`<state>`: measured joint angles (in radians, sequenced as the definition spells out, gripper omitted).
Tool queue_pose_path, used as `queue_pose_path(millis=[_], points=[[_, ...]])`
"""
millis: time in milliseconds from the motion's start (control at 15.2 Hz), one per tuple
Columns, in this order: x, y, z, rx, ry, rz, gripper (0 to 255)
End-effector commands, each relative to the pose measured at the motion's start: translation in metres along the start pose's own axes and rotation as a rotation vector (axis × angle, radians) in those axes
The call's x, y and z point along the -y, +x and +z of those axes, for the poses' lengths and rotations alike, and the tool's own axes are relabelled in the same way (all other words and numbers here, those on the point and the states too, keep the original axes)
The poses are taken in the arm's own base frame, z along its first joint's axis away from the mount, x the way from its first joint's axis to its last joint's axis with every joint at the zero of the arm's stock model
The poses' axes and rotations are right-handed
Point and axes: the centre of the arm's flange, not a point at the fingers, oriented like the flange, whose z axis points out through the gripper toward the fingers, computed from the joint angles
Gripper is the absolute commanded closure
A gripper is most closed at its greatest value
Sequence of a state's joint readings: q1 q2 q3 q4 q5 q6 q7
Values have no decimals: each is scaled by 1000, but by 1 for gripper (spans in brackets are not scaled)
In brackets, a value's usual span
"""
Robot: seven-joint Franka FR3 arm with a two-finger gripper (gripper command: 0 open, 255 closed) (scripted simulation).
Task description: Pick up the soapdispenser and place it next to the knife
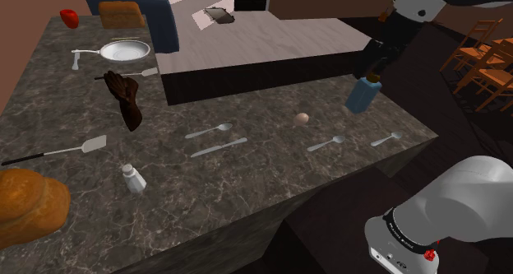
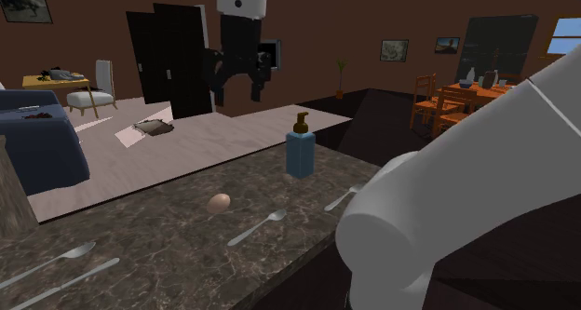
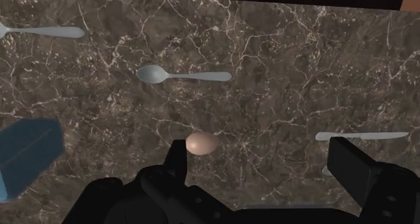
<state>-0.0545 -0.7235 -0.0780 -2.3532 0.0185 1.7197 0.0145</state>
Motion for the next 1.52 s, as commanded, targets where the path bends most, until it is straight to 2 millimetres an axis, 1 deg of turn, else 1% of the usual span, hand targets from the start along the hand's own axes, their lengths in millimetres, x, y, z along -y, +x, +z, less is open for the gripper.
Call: queue_pose_path(millis=[0,1452], points=[[-26,10,6,1,-1,0,0],[-292,107,67,15,-8,15,0]])
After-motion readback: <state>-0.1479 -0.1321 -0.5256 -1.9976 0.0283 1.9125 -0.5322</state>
